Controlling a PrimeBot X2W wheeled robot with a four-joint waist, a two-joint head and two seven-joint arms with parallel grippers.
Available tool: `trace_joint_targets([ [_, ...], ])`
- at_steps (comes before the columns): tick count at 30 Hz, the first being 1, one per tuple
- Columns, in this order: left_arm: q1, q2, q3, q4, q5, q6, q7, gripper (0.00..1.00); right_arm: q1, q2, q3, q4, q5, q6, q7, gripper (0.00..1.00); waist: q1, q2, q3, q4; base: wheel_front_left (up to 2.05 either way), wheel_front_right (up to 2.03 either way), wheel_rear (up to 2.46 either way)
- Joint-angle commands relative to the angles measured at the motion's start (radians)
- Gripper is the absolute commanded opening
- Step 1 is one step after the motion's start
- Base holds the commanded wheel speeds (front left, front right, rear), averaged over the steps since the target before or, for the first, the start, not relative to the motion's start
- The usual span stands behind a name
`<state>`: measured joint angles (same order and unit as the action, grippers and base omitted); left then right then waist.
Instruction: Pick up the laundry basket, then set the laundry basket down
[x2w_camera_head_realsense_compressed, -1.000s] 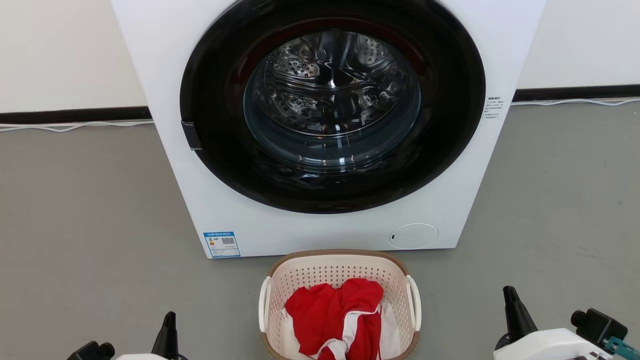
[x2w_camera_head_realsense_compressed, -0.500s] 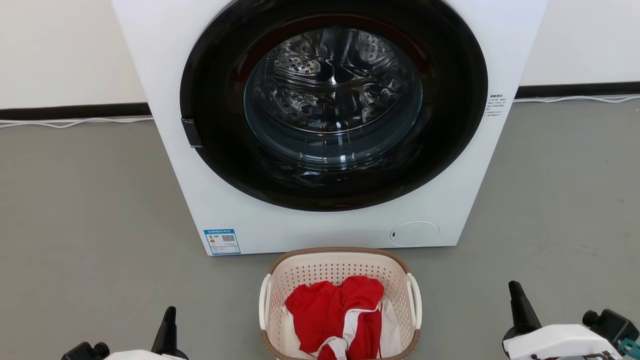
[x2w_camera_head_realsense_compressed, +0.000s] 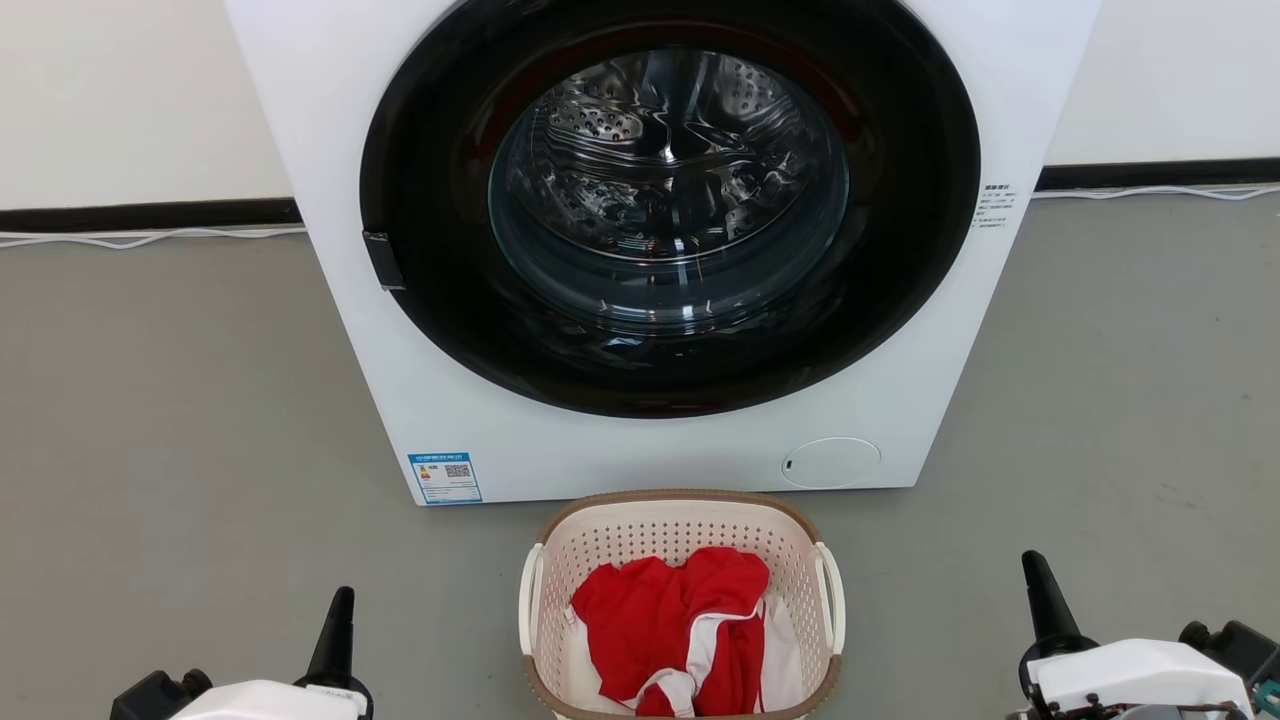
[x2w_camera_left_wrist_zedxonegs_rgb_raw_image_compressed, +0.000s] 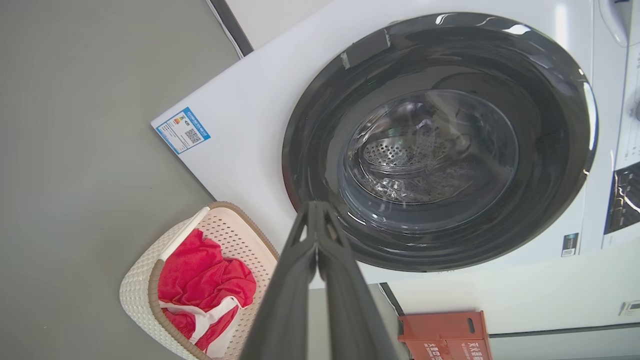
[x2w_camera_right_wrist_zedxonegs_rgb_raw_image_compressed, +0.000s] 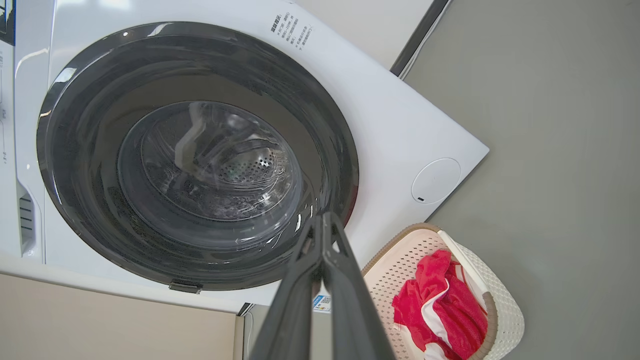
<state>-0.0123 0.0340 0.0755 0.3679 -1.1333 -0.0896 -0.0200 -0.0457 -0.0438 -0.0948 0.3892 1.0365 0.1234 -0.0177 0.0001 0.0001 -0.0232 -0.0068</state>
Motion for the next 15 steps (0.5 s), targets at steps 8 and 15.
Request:
trace_joint_targets([
  [8, -0.062, 0.012, 0.025, -0.048, -0.100, -0.016, 0.028, 0.00, -0.050, -0.005, 0.006, -0.056, 0.117, 0.005, 0.027, 0.00, -0.0001, -0.0001, 0.005, 0.001, 0.00, 0.00, 0.00],
  [15, -0.068, 0.013, 0.028, -0.063, -0.173, -0.021, 0.048, 0.00, -0.053, -0.006, 0.001, -0.073, 0.206, 0.006, 0.047, 0.00, -0.0001, -0.0001, 0.009, 0.002, 0.00, 0.00, 0.00],
])
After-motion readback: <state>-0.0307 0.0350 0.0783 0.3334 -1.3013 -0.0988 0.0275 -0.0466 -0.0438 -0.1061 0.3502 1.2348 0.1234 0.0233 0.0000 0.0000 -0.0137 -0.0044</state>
